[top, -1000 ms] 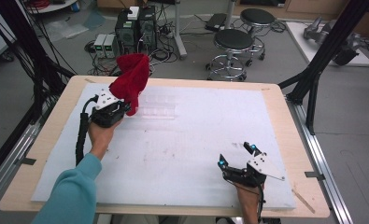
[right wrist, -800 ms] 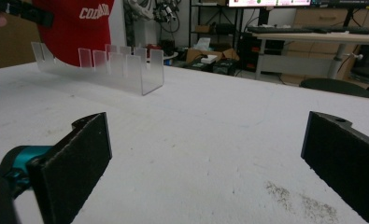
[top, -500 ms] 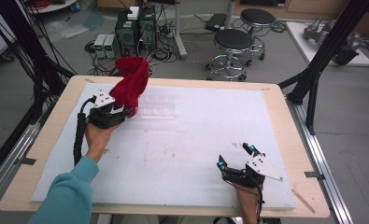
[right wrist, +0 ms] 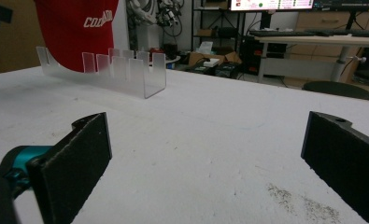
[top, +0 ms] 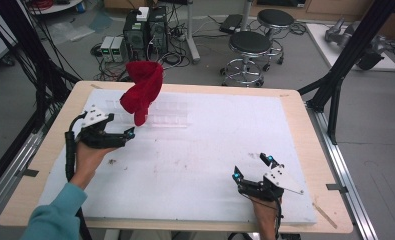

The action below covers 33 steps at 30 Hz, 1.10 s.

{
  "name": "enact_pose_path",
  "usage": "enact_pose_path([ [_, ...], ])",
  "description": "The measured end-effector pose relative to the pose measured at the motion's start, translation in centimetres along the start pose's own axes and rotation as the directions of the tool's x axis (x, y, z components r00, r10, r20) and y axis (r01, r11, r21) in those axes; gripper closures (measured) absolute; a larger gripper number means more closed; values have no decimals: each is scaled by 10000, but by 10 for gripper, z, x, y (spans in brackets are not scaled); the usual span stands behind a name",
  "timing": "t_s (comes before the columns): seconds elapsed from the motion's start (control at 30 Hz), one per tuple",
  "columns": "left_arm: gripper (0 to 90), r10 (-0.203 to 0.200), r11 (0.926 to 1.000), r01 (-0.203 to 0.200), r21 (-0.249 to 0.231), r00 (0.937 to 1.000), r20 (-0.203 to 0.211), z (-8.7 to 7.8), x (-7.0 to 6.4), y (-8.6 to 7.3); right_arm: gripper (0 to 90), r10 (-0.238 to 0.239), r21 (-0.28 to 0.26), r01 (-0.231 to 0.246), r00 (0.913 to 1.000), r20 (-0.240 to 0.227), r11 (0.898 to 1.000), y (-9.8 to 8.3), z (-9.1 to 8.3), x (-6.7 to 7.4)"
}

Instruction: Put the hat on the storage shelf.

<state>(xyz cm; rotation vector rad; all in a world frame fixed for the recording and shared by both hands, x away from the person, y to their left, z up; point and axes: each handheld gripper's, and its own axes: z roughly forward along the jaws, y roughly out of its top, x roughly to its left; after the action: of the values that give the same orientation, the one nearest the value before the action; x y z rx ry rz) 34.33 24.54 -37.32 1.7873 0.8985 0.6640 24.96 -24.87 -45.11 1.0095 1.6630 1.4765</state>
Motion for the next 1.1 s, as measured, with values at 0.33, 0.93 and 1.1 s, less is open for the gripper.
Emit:
enact_pose_path([
  [0.33,106,1121,9743,-956,-2040,9911,711,-50,9,-51,5,205,-116,-206,9998,-33,9997,-1,-1,-1],
  [0.93,107,560,9476,-266,-3184,9949,835,-68,14,-103,5,104,-290,-100,9999,136,9995,-2,-3,1],
  [1.1,107,530,9468,-235,-3209,9951,835,-68,13,-107,5,127,-382,-121,9998,160,9992,-2,-4,0],
])
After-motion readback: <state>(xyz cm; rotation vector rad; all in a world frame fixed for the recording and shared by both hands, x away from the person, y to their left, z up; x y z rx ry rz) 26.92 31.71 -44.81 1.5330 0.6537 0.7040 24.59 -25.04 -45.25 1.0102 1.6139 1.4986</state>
